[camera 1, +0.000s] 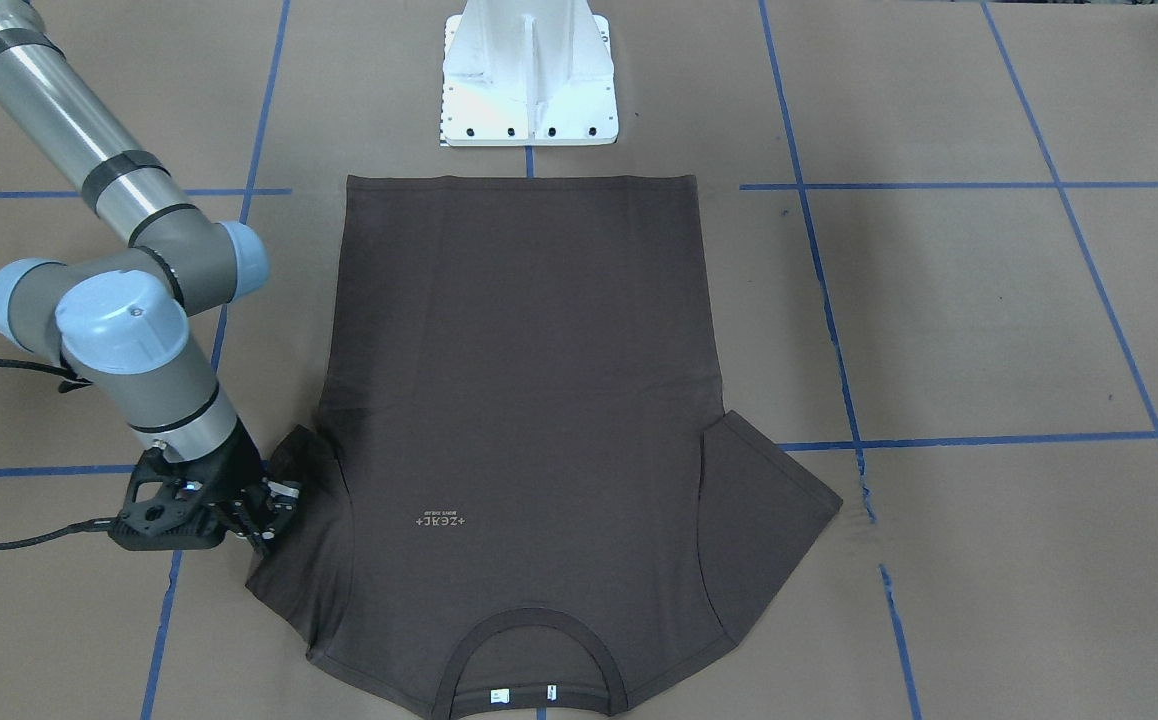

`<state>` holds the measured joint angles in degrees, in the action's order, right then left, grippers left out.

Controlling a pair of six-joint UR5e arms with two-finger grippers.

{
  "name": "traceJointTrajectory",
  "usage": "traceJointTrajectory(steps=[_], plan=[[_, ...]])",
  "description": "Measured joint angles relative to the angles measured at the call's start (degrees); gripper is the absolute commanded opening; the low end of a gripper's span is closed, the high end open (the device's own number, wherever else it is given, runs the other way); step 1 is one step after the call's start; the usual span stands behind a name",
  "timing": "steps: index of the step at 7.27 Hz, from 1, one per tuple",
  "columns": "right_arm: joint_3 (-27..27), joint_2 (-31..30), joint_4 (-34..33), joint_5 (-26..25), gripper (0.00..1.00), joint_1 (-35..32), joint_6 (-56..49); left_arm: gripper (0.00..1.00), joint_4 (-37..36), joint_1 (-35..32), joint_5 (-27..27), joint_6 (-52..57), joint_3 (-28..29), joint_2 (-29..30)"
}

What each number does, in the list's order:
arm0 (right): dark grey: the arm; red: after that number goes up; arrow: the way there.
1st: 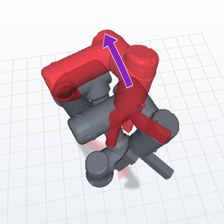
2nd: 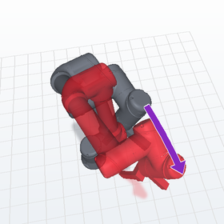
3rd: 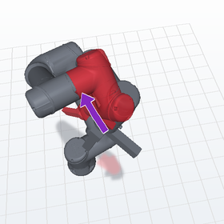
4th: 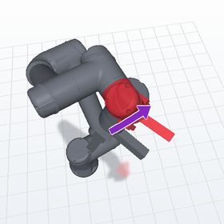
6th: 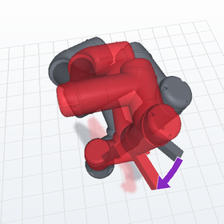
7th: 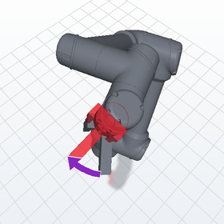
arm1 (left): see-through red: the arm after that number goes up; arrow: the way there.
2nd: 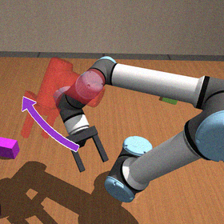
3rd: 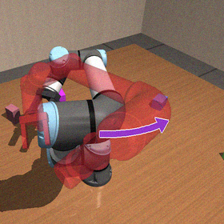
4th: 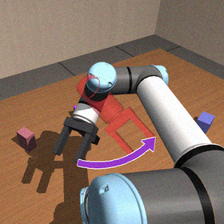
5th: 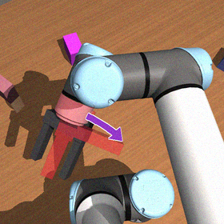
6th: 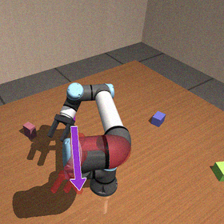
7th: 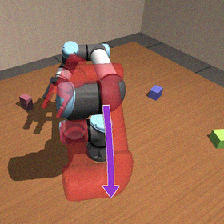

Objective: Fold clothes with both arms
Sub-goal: 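Fold that sleeve inward toward the shirt's center with the right gripper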

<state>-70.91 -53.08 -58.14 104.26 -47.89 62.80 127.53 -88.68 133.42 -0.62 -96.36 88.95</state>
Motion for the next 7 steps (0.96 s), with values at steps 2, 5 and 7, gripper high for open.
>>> traceJointTrajectory(steps=[2, 5, 7], plan=[[0.5, 5.7, -3.9, -5.6, 0.00, 4.5, 6.3, 1.00, 0.0, 0.0, 0.0, 0.0, 0.1, 0.0], [1.2, 7.5, -4.4, -9.8, 1.00, 7.5, 7.9, 1.00, 0.0, 0.0, 0.0, 0.0, -0.1, 0.0], [1.8, 8.5, -4.5, -10.3, 1.00, 7.7, 6.8, 1.00, 0.2, 0.0, 0.0, -0.1, -0.1, 0.1]])
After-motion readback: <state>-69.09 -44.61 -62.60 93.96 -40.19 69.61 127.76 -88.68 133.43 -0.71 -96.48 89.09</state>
